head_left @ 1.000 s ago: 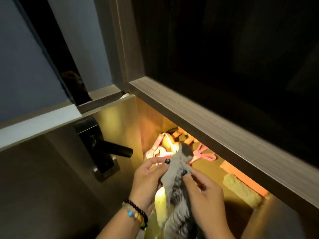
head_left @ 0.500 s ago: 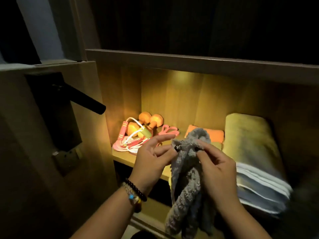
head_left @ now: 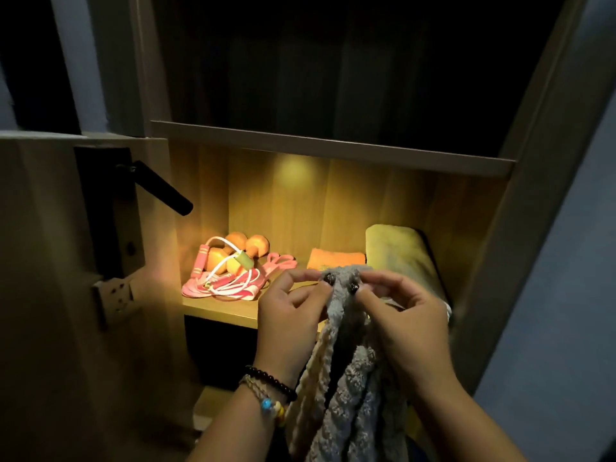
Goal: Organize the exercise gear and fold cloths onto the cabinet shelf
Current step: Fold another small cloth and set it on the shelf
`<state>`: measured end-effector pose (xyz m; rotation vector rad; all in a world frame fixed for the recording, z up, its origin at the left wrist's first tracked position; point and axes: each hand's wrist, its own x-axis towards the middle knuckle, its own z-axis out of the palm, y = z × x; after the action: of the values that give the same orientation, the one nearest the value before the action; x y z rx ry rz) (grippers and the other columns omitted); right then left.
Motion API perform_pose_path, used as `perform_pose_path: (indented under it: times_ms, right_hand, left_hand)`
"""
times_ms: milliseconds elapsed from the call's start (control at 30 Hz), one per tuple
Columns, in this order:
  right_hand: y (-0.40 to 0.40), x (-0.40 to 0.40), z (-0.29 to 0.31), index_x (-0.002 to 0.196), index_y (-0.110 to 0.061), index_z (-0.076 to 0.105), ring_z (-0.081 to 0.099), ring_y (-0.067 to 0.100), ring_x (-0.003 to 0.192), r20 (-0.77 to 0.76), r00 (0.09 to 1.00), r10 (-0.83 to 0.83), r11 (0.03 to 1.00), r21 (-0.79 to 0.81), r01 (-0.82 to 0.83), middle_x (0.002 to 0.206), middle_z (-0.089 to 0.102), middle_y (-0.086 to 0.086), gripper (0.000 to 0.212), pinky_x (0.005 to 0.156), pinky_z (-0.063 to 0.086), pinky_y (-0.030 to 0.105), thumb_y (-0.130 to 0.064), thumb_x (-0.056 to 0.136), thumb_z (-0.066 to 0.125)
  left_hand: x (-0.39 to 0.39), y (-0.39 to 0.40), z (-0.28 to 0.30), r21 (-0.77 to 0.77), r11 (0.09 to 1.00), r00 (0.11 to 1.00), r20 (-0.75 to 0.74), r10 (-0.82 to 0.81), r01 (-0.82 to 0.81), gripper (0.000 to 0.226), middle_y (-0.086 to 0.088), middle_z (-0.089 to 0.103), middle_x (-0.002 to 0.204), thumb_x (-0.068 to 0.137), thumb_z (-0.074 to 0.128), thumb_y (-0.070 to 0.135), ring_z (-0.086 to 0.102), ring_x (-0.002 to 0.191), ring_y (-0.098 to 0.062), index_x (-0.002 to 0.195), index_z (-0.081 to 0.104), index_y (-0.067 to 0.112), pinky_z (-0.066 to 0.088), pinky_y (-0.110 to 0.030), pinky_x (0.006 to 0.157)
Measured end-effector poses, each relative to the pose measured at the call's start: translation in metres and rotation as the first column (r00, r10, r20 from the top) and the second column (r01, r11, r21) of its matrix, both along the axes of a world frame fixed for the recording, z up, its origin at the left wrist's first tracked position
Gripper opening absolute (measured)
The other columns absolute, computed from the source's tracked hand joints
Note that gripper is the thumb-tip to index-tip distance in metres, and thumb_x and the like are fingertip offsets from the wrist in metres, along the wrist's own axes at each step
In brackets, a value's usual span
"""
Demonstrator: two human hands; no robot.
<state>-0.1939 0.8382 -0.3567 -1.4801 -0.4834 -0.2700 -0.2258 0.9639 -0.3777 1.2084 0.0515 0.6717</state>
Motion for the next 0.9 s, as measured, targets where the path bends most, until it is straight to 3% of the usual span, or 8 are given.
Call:
perform_pose_path:
  times_ms: [167, 233, 333, 500, 633, 767, 900]
  right_hand:
    - [-0.007, -0.02, -0.012, 0.081, -0.021, 0.073, 0.068, 0.004, 0.076, 0.083, 0.995, 0.047, 0.996, -0.082, -0.04, 0.079, 0.073, -0.007, 0.022, 0.068, 0.054, 0.016, 0.001, 0.08, 0.07]
    - [-0.011, -0.019, -0.017, 0.084, -0.022, 0.073, 0.068, 0.002, 0.08, 0.109, 0.993, 0.054, 0.992, -0.116, -0.041, 0.083, 0.073, -0.01, 0.026, 0.068, 0.052, 0.013, 0.001, 0.085, 0.063]
    - [-0.017, -0.013, -0.019, 0.086, -0.028, 0.072, 0.066, 0.001, 0.084, 0.136, 0.989, 0.054, 0.978, -0.207, -0.025, 0.086, 0.072, -0.014, 0.028, 0.07, 0.052, 0.014, -0.003, 0.088, 0.06]
    - [-0.031, 0.008, -0.017, 0.082, -0.034, 0.071, 0.061, 0.004, 0.076, 0.203, 0.976, -0.072, 0.921, -0.363, 0.144, 0.08, 0.065, -0.008, 0.016, 0.068, 0.054, 0.027, -0.023, 0.072, 0.077]
    - [-0.047, 0.032, -0.005, 0.07, -0.032, 0.062, 0.055, 0.001, 0.074, 0.235, 0.962, -0.14, 0.839, -0.488, 0.241, 0.079, 0.058, -0.01, 0.025, 0.062, 0.046, 0.016, -0.048, 0.06, 0.078]
    - [-0.069, 0.067, 0.016, 0.067, -0.028, 0.059, 0.054, 0.001, 0.077, 0.229, 0.966, -0.124, 0.792, -0.563, 0.235, 0.081, 0.054, -0.009, 0.037, 0.065, 0.047, 0.023, -0.06, 0.055, 0.073]
    - [-0.096, 0.104, 0.034, 0.067, -0.029, 0.057, 0.053, 0.004, 0.075, 0.283, 0.956, -0.076, 0.806, -0.547, 0.226, 0.083, 0.051, -0.006, 0.025, 0.066, 0.044, 0.022, -0.049, 0.063, 0.073]
  left_hand:
    - [-0.023, -0.003, -0.014, -0.011, 0.991, 0.99, -0.026, -0.137, 0.137, 0.017, -0.019, 0.073, 0.085, 0.085, 0.064, 0.003, 0.071, 0.074, -0.027, 0.086, 0.07, 0.019, 0.057, -0.03, 0.059]
    - [-0.028, -0.003, -0.017, -0.065, 0.972, 0.974, -0.015, -0.225, 0.224, 0.018, -0.02, 0.073, 0.092, 0.079, 0.069, 0.007, 0.072, 0.08, -0.027, 0.094, 0.069, 0.016, 0.058, -0.031, 0.064]
    - [-0.03, -0.005, -0.022, -0.082, 0.943, 0.945, -0.012, -0.326, 0.324, 0.041, -0.019, 0.072, 0.104, 0.072, 0.07, 0.004, 0.071, 0.09, -0.029, 0.112, 0.061, 0.012, 0.058, -0.03, 0.068]
    - [-0.019, -0.015, -0.024, 0.027, 0.925, 0.925, -0.029, -0.378, 0.379, 0.048, -0.017, 0.071, 0.109, 0.075, 0.066, 0.003, 0.069, 0.098, -0.034, 0.12, 0.055, 0.014, 0.058, -0.036, 0.075]
    - [0.004, -0.021, -0.014, 0.103, 0.928, 0.934, -0.05, -0.354, 0.358, 0.047, -0.018, 0.072, 0.104, 0.08, 0.064, -0.008, 0.07, 0.093, -0.033, 0.121, 0.05, 0.009, 0.058, -0.035, 0.074]
    - [0.041, -0.032, 0.006, 0.159, 0.946, 0.959, -0.032, -0.28, 0.282, 0.043, -0.017, 0.074, 0.093, 0.081, 0.057, -0.021, 0.068, 0.078, -0.031, 0.111, 0.047, 0.009, 0.058, -0.033, 0.066]
    - [0.08, -0.038, 0.03, 0.12, 0.973, 0.979, 0.034, -0.202, 0.197, 0.029, -0.006, 0.065, 0.07, 0.065, 0.061, -0.005, 0.054, 0.06, -0.021, 0.08, 0.056, 0.02, 0.046, -0.027, 0.052]
